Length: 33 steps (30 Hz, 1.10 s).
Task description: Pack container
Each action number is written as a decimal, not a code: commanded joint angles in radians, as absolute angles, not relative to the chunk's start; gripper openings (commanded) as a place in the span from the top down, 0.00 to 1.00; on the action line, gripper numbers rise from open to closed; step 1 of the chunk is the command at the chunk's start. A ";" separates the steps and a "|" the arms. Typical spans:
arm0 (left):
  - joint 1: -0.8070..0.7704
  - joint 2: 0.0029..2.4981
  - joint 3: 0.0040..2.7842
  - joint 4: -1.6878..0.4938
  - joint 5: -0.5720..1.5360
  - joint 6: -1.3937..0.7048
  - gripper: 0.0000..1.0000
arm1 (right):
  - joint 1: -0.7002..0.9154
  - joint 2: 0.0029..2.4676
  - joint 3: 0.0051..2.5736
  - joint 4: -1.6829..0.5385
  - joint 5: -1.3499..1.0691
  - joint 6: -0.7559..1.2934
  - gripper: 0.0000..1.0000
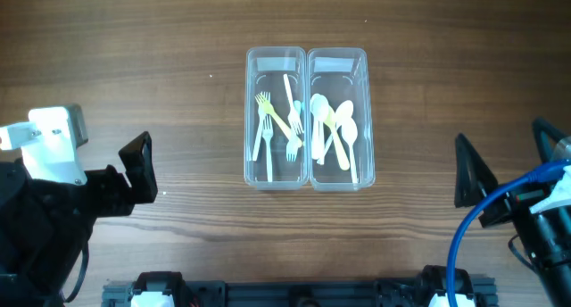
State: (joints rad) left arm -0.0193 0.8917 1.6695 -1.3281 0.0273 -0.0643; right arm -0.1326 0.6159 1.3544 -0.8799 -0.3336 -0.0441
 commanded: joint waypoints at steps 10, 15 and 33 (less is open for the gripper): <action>-0.019 0.893 1.674 -1.330 0.013 -0.056 0.00 | -0.129 0.613 1.346 -0.885 -0.345 -0.052 0.00; -0.019 0.893 1.674 -1.330 0.013 -0.056 0.00 | -0.129 0.613 1.346 -0.885 -0.345 -0.052 0.00; -0.019 0.893 1.674 -1.330 0.013 -0.056 0.00 | -0.129 0.579 1.216 -0.864 -0.334 -0.142 0.00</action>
State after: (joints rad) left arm -0.0193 0.8917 1.6695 -1.3323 0.0235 -0.0643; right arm -0.1326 0.6136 1.2995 -0.9089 -0.3332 -0.0814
